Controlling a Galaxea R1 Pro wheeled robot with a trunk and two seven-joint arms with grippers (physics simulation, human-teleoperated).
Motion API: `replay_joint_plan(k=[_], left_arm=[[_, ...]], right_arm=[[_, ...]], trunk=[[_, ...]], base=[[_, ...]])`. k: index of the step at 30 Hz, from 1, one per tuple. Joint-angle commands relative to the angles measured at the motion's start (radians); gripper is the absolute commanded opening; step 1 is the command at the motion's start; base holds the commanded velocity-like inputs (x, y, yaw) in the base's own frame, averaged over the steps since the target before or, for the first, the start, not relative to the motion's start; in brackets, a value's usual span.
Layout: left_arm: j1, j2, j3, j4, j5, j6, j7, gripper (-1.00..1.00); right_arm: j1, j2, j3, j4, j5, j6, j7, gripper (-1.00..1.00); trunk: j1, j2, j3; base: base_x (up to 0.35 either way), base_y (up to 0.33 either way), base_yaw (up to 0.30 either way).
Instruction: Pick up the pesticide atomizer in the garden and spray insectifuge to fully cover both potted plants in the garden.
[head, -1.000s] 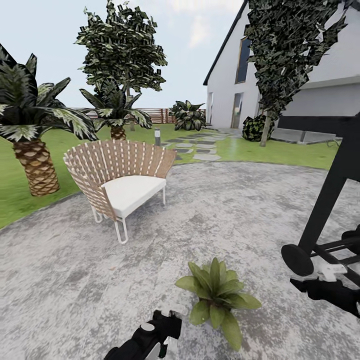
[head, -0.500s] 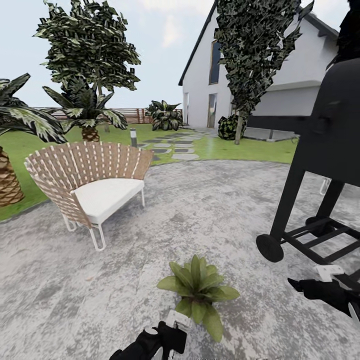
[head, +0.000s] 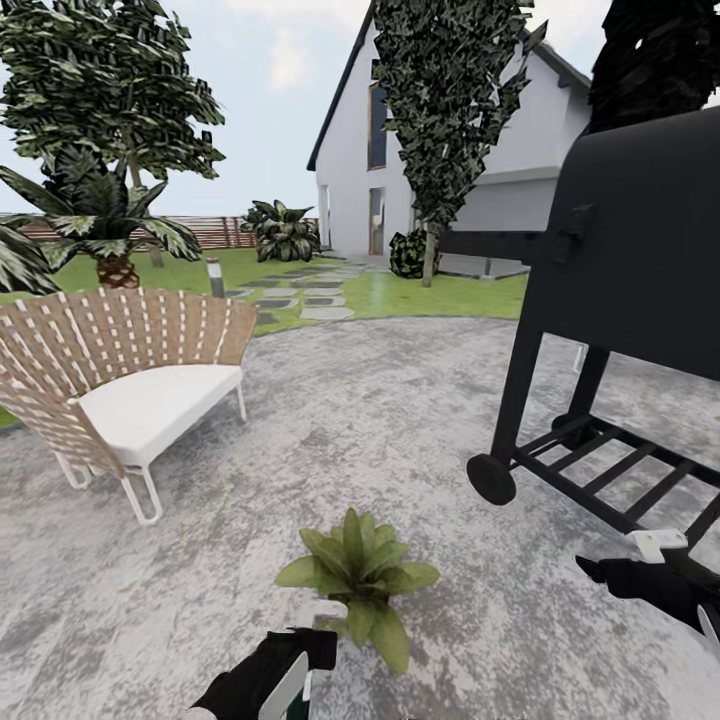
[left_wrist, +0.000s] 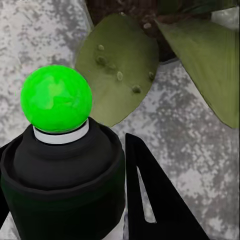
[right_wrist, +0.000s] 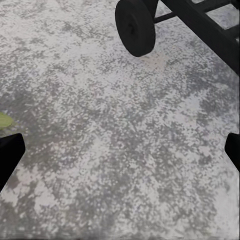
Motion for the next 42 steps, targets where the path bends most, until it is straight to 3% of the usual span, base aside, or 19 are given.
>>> replay_joint_plan(k=[1, 9, 16, 20, 23, 24, 26, 27, 29, 31, 33, 36, 38, 42], left_arm=[[-0.002, -0.001, 0.003, 0.002, 0.001, 0.01, 0.002, -1.0], [-0.004, -0.005, 0.006, -0.013, 0.002, 0.02, -0.031, -1.0], [-0.004, -0.007, 0.005, -0.015, 0.001, 0.029, -0.032, -1.0], [-0.004, -0.01, 0.007, -0.02, 0.002, 0.03, -0.032, -1.0], [-0.004, -0.01, 0.007, -0.022, 0.005, 0.029, -0.032, -1.0], [-0.004, -0.01, 0.007, -0.021, 0.018, 0.029, -0.031, -1.0], [-0.004, -0.009, 0.006, -0.02, 0.094, 0.03, -0.017, -1.0], [-0.004, -0.01, 0.006, -0.02, 0.107, 0.03, 0.001, -1.0], [-0.004, -0.009, 0.008, -0.02, 0.117, 0.019, 0.046, -1.0], [-0.001, -0.008, 0.008, -0.014, 0.125, -0.067, 0.077, -1.0], [-0.001, -0.009, 0.005, -0.001, 0.124, -0.104, 0.088, -1.0], [0.0, -0.007, 0.006, 0.006, 0.137, -0.118, 0.125, -1.0], [0.0, -0.005, 0.006, 0.007, 0.19, -0.118, 0.124, -1.0], [0.0, -0.007, 0.007, 0.05, 0.219, -0.091, 0.138, -1.0]], right_arm=[[0.0, 0.0, 0.0, 0.0, 0.0, 0.0, 0.0, 1.0], [0.0, -0.001, 0.0, 0.0, 0.0, 0.001, 0.0, 1.0], [0.0, 0.006, 0.002, 0.002, -0.001, 0.001, 0.001, 1.0], [0.0, 0.008, 0.063, 0.002, -0.001, 0.001, 0.001, 1.0], [0.0, 0.008, 0.068, 0.002, -0.001, 0.0, 0.001, 1.0], [0.0, 0.008, 0.07, 0.002, -0.001, 0.0, 0.001, 1.0], [0.0, 0.008, 0.073, 0.002, -0.001, 0.0, 0.017, 1.0], [0.0, 0.008, 0.073, 0.002, -0.001, 0.001, 0.029, 1.0], [0.0, 0.008, 0.074, 0.002, -0.001, 0.0, 0.037, 1.0], [0.0, 0.009, 0.075, 0.002, -0.001, -0.001, 0.038, 1.0], [0.0, 0.009, 0.075, 0.002, -0.001, -0.003, 0.038, 1.0], [0.0, 0.01, 0.075, 0.002, -0.001, -0.013, 0.038, 1.0], [0.0, 0.013, 0.075, 0.002, -0.001, -0.017, 0.038, 1.0], [0.001, 0.012, 0.074, 0.002, -0.001, -0.018, 0.044, 1.0]], trunk=[[0.0, 0.0, 0.0], [0.0, 0.0, 0.0], [0.0, 0.0, 0.0], [0.0, 0.0, 0.0], [0.0, 0.0, 0.0], [0.0, 0.0, 0.0], [0.0, 0.0, 0.0], [0.0, 0.0, 0.0], [0.0, 0.0, 0.0], [0.0, 0.0, 0.0], [0.0, 0.0, 0.0], [0.0, 0.0, 0.0], [0.0, 0.0, 0.0], [0.0, 0.0, 0.0]], base=[[0.0, 0.0, -0.3], [0.0, -0.017, -0.271], [0.0, -0.314, -0.012], [-0.001, -0.349, 0.0], [-0.064, -0.35, 0.0], [-0.087, -0.347, 0.0], [-0.109, -0.338, 0.061], [-0.13, -0.329, 0.184], [-0.115, -0.229, 0.235], [-0.019, -0.033, 0.231], [-0.004, -0.007, 0.076], [-0.001, -0.001, 0.012], [0.0, 0.0, 0.001], [0.0, 0.0, 0.0]])
